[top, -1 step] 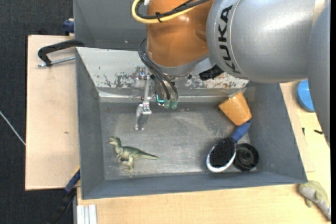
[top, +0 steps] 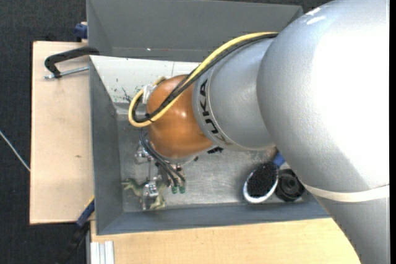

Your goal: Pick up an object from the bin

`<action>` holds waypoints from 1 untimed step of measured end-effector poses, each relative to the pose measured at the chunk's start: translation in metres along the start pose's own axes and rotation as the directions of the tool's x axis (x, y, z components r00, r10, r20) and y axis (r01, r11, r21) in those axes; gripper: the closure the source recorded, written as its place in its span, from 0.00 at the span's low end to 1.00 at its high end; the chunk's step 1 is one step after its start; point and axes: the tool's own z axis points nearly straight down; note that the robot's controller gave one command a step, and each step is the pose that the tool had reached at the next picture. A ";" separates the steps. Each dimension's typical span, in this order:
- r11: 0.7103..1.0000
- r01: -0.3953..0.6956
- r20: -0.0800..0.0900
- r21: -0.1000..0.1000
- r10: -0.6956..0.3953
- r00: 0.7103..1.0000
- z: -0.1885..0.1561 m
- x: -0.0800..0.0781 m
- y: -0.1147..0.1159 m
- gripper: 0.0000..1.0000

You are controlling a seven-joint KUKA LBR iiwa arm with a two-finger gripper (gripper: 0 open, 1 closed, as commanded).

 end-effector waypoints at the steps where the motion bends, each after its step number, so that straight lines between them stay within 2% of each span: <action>1: 0.996 -0.089 -0.002 0.004 0.089 0.996 -0.032 0.006 -0.039 0.00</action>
Offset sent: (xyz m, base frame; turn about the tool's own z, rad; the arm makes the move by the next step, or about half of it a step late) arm -0.0026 -0.0388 0.0302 0.0869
